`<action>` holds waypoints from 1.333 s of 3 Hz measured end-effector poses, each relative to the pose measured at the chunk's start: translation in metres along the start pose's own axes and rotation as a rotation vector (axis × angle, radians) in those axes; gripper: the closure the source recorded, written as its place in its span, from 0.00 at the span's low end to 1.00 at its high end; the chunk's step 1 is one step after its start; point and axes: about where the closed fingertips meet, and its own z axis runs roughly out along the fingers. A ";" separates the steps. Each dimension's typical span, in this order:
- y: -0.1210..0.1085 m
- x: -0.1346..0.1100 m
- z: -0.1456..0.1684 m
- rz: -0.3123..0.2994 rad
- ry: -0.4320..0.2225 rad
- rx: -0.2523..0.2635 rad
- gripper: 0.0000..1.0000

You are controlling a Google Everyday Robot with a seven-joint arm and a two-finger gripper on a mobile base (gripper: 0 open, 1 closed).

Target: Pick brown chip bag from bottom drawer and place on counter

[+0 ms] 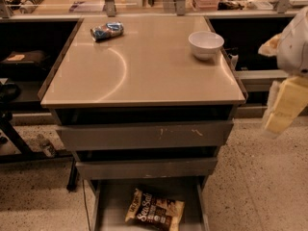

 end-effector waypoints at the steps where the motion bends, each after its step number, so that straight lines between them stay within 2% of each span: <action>1: 0.025 0.013 0.067 -0.007 -0.014 -0.060 0.00; 2: 0.056 0.039 0.138 -0.018 -0.028 -0.111 0.00; 3: 0.085 0.076 0.216 -0.017 -0.080 -0.137 0.00; 4: 0.085 0.076 0.216 -0.017 -0.080 -0.139 0.00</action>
Offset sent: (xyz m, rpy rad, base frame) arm -0.0470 -0.0148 -0.2711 0.0675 0.1748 0.0818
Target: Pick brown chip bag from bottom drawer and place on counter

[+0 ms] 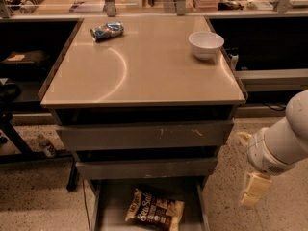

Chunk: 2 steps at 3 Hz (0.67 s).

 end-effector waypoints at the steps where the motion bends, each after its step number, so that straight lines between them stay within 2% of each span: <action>1: 0.007 -0.004 0.021 -0.004 -0.039 -0.044 0.00; 2: 0.013 -0.010 0.080 0.013 -0.103 -0.120 0.00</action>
Offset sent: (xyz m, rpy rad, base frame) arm 0.0149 0.0589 -0.1646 0.2498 0.1924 0.0350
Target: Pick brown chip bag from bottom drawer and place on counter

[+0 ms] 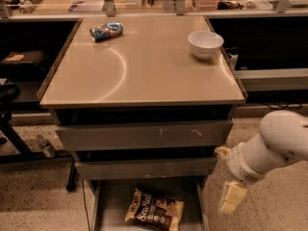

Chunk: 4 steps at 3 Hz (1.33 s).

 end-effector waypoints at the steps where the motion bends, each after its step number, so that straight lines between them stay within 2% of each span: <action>1: -0.010 0.006 0.074 0.020 -0.075 -0.047 0.00; 2: -0.014 0.017 0.138 0.033 -0.166 -0.062 0.00; 3: -0.002 0.039 0.205 0.105 -0.223 -0.104 0.00; 4: -0.001 0.039 0.206 0.103 -0.221 -0.103 0.00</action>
Offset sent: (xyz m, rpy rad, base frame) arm 0.0279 0.0452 -0.2113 0.2918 0.0273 -0.0188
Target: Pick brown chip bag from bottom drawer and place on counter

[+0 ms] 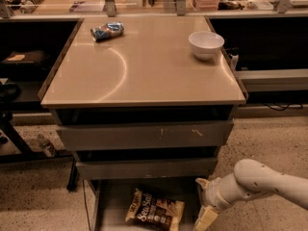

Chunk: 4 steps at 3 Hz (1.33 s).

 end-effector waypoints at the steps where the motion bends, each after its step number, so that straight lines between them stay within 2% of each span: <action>1: -0.004 0.011 0.033 0.025 -0.006 0.007 0.00; 3: -0.043 0.042 0.112 0.029 -0.064 0.120 0.00; 4: -0.064 0.051 0.138 -0.011 -0.098 0.147 0.00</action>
Offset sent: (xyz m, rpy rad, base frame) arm 0.0368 0.0227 -0.1428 0.0042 -0.1005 -0.1382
